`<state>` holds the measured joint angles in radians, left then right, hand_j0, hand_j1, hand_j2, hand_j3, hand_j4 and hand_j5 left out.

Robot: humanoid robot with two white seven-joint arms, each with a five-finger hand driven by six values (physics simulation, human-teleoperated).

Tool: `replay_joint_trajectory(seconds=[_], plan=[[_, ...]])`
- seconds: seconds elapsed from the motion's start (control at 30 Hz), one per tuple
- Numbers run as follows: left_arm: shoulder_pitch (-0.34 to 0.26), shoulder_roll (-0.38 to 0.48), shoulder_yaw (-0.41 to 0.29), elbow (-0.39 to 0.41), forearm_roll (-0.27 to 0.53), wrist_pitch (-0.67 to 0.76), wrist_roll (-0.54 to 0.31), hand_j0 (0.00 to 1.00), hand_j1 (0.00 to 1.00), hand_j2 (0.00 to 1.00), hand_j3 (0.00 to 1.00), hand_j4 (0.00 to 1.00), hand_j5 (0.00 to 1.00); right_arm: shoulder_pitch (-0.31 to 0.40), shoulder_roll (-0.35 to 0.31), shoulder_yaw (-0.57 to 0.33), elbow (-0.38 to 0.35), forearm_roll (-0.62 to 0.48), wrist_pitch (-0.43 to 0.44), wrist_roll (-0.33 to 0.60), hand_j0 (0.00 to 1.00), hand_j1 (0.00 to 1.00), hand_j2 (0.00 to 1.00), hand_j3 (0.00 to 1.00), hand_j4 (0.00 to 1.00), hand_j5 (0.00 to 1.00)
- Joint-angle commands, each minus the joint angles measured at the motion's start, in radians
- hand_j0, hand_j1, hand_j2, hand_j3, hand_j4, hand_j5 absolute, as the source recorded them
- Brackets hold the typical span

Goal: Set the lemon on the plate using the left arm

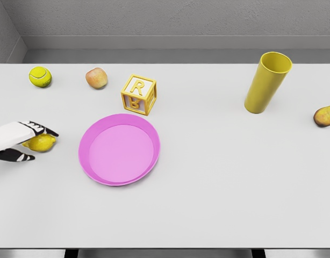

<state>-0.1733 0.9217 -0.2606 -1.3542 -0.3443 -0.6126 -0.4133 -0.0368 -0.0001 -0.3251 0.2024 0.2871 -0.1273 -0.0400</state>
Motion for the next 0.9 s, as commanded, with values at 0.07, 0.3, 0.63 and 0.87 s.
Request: replay_joint_trajectory(seconds=[0.07, 0.3, 0.63, 0.87], plan=[[-0.005, 0.0, -0.006, -0.003, 0.007, 0.002, -0.016, 0.78, 0.78, 0.78, 0.78, 0.78, 0.78, 0.0, 0.0, 0.0, 0.0, 0.0, 0.0, 0.0, 1.0, 1.0, 1.0, 1.0, 1.0, 1.0], [-0.006, 0.0, -0.016, -0.005, 0.007, 0.002, -0.036, 0.65, 0.65, 0.65, 0.65, 0.65, 0.65, 0.0, 0.0, 0.0, 0.0, 0.0, 0.001, 0.0, 1.0, 1.0, 1.0, 1.0, 1.0, 1.0], [-0.012, 0.0, -0.016, -0.003, 0.008, 0.002, -0.068, 0.45, 0.45, 0.45, 0.45, 0.45, 0.45, 0.0, 0.0, 0.0, 0.0, 0.0, 0.0, 0.0, 1.0, 1.0, 1.0, 1.0, 1.0, 1.0], [-0.009, 0.002, 0.001, -0.006, 0.019, 0.002, -0.068, 0.45, 0.45, 0.45, 0.45, 0.45, 0.45, 0.0, 0.0, 0.0, 0.0, 0.0, 0.0, 0.0, 1.0, 1.0, 1.0, 1.0, 1.0, 1.0]])
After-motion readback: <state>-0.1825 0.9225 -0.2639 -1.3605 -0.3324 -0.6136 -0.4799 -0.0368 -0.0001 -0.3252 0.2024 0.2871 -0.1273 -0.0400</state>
